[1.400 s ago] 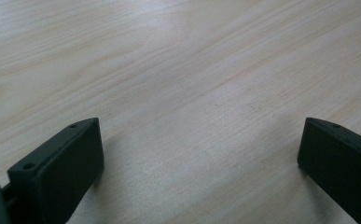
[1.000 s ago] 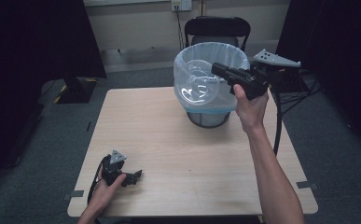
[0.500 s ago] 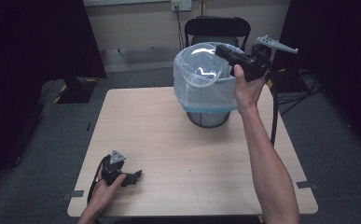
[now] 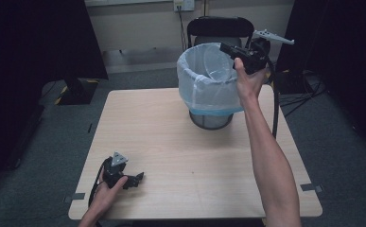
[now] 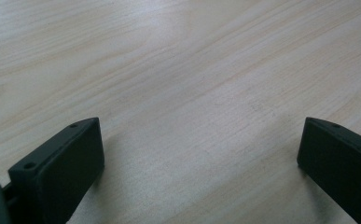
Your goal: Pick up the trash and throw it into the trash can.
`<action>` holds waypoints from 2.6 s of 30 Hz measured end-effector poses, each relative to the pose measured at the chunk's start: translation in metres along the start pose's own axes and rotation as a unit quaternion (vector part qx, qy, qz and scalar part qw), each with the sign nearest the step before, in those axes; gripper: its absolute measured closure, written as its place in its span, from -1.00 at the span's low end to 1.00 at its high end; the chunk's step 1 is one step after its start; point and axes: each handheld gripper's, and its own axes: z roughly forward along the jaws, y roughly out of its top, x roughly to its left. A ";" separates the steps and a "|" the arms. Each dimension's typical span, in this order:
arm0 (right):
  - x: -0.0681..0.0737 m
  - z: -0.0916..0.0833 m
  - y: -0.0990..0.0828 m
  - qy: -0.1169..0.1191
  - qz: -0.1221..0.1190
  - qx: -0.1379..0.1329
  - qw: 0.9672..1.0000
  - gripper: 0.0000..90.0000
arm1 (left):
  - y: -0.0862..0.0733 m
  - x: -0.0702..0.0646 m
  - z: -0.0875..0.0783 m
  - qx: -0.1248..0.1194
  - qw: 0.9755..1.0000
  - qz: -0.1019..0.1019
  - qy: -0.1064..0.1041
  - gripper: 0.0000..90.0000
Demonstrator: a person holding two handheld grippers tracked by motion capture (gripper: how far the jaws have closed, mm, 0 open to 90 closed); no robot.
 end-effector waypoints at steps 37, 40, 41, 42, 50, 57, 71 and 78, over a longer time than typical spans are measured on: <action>0.017 -0.041 -0.046 -0.056 -0.036 0.085 0.994 -0.62 | 0.000 0.000 0.000 0.000 1.000 0.000 0.000 -1.00; 0.020 -0.049 -0.050 -0.054 -0.041 0.086 0.994 -0.68 | 0.000 0.000 0.000 0.000 1.000 0.001 0.000 -1.00; 0.021 -0.052 -0.052 -0.056 -0.040 0.088 0.994 -0.69 | 0.000 0.000 0.000 0.000 1.000 0.001 0.000 -1.00; 0.021 -0.056 -0.054 -0.058 -0.037 0.089 0.994 -0.68 | 0.000 0.000 0.000 0.000 1.000 0.001 0.000 -1.00; 0.026 -0.077 -0.075 -0.089 -0.042 0.117 0.988 -0.68 | 0.000 0.000 0.000 0.000 1.000 0.001 -0.001 -1.00; 0.028 -0.098 -0.098 -0.098 -0.055 0.131 0.985 -0.68 | 0.000 0.000 0.000 0.000 1.000 0.001 -0.001 -1.00; 0.015 -0.140 -0.167 -0.140 -0.074 0.204 0.966 -0.68 | 0.000 0.000 0.000 0.000 1.000 0.001 -0.001 -1.00; -0.001 -0.156 -0.215 -0.144 -0.042 0.254 0.956 -0.67 | 0.000 0.000 0.000 0.000 1.000 0.001 0.000 -1.00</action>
